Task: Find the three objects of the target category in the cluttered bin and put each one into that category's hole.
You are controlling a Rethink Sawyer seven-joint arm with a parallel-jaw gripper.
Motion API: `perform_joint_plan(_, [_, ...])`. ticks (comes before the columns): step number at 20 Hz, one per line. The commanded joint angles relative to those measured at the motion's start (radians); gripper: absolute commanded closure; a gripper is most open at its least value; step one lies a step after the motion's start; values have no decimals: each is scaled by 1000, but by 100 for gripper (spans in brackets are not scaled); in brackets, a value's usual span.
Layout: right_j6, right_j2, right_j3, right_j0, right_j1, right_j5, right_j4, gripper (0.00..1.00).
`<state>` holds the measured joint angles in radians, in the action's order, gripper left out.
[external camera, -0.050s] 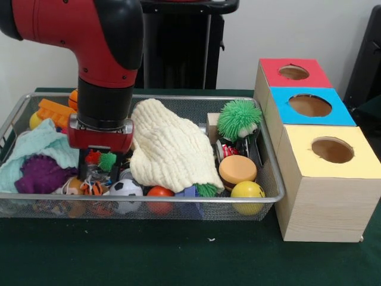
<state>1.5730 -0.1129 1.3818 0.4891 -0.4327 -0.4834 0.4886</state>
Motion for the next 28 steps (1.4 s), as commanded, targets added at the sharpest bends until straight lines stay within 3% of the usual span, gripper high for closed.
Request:
perform_joint_plan(1, [-109, -72, -34, 6, 76, -147, 25, 0])
perform_joint_plan(13, [-128, -58, -42, -6, 97, -269, 29, 0])
perform_joint_plan(18, [-88, -79, -26, 15, 103, -148, 38, 0])
perform_joint_plan(28, [-71, -89, -18, 22, 107, -70, 50, 0])
